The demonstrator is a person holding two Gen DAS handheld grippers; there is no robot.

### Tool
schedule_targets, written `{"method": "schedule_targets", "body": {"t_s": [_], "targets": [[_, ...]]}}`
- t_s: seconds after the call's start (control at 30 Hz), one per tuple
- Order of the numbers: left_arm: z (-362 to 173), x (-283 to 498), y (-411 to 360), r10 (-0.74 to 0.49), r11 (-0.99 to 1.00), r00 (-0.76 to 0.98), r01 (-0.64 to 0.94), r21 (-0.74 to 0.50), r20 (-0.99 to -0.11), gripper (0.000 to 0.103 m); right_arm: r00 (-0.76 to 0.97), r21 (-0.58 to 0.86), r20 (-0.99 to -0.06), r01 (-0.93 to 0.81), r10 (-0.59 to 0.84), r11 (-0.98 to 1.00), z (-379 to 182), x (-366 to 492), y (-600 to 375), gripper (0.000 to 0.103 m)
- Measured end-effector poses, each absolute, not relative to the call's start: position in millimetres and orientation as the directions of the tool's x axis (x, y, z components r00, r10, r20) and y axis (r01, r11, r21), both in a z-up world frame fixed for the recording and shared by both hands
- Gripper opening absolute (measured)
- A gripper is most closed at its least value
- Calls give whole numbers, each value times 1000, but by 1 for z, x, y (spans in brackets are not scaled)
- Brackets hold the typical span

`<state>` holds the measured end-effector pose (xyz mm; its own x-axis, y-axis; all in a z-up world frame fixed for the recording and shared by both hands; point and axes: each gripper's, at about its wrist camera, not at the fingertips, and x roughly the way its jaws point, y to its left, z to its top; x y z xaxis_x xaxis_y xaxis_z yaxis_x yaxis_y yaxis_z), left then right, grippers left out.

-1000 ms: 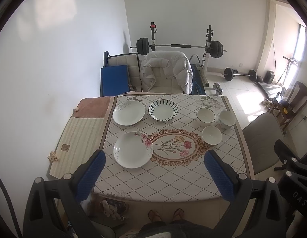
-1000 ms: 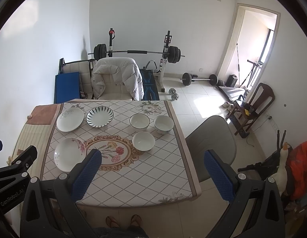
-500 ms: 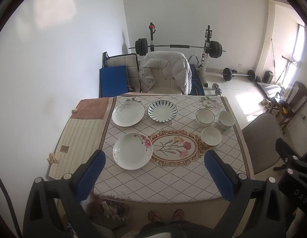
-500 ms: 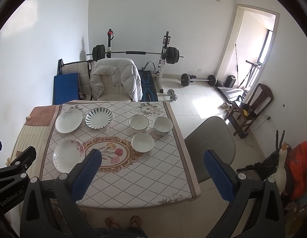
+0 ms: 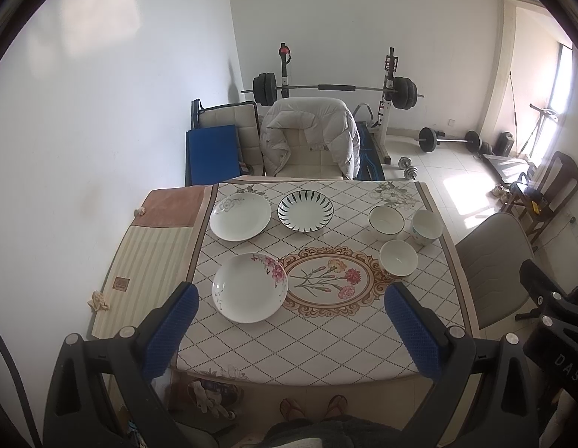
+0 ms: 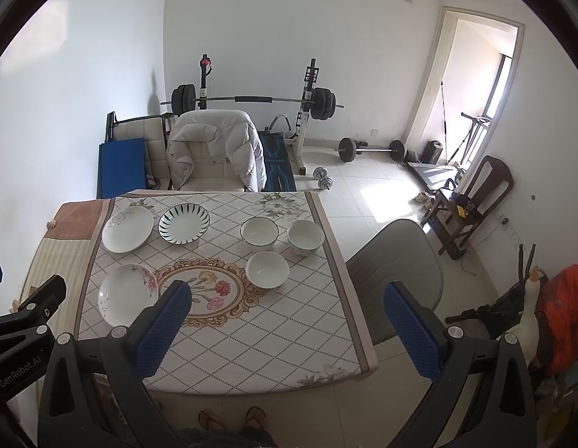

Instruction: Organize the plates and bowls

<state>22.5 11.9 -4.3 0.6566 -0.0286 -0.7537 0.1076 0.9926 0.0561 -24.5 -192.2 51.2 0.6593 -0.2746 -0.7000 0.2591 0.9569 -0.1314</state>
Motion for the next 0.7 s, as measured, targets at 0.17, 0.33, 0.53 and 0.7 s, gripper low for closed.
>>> {"method": "schedule_targets", "body": {"t_s": [0.17,0.33,0.53,0.7], "targets": [[-4,23,12,-28,993,657,106,56,-753,102,660,-132,-699,260,-276,957,52,-21,-194,103],[-2,30,9,-22,994,656,97,55,-754,102,660,-127,-701,257,-270,958,50,-15,-195,103],[-12,44,16,4,998,652,50,47,-758,102,652,-94,-723,234,-228,968,38,4,-204,103],[-49,76,42,89,996,595,-55,70,-799,102,621,-6,-776,166,-109,986,-9,41,-213,103]]}}
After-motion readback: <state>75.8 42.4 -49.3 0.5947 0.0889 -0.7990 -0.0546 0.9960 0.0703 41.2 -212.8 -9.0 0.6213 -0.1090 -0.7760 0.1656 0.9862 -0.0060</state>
